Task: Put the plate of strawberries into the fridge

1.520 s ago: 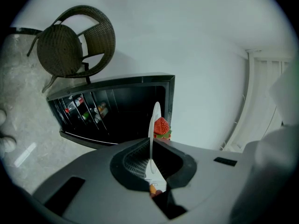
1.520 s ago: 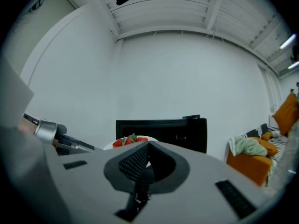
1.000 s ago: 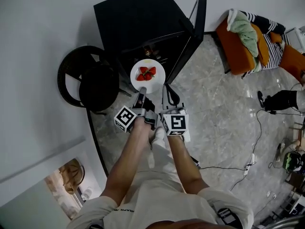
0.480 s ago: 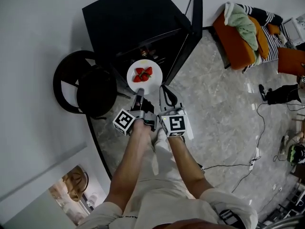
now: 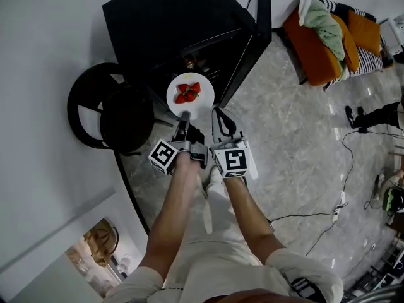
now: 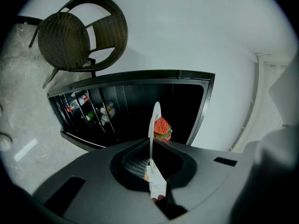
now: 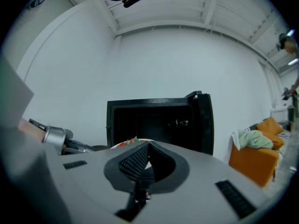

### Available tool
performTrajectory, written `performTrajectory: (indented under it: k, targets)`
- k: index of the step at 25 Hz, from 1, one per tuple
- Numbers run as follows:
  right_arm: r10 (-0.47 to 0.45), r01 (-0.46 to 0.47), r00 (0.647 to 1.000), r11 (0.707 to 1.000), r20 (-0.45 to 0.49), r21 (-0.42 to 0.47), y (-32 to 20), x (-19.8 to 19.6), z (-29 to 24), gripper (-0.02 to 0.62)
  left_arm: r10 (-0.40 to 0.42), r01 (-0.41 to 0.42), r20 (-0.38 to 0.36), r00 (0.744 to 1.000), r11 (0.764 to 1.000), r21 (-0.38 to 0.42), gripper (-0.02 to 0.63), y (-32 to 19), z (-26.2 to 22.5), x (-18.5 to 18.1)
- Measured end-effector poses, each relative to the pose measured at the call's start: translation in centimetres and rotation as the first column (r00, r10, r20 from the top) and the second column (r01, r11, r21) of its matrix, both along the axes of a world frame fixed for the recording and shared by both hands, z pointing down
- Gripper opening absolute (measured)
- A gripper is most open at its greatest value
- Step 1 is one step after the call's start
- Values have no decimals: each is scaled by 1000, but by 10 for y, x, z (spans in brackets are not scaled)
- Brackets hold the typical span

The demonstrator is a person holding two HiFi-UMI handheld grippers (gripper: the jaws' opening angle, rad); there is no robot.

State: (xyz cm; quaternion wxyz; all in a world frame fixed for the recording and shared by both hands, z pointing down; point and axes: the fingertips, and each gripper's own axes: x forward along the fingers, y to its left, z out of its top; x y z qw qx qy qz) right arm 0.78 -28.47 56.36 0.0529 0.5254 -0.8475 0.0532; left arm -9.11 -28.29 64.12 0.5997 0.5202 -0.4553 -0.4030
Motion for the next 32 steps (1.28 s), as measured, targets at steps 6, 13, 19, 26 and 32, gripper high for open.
performTrajectory:
  k: [6,13,19,26,32]
  targets:
    - [0,0,1000,1000,4,-6,-6,-2,9,12,-5,5,-3,1000,1000,-17,11,-7,16,-5]
    - [-2,3,1000,1000,5,-14,-8,-7,21,12,-10,10,-1,1000,999,-47,11,-18,42,-9]
    - [3,-3,1000,1000,7,-24,-11,-6,29,12,-10,9,-8,1000,998,-70,11,-31,63,-8]
    - [0,0,1000,1000,-3,-19,-12,-5,37,12,-32,30,-13,999,992,-122,11,-37,93,-11]
    - [-4,5,1000,999,9,-34,-15,-9,42,12,-46,44,-14,999,990,-131,11,-51,105,-12]
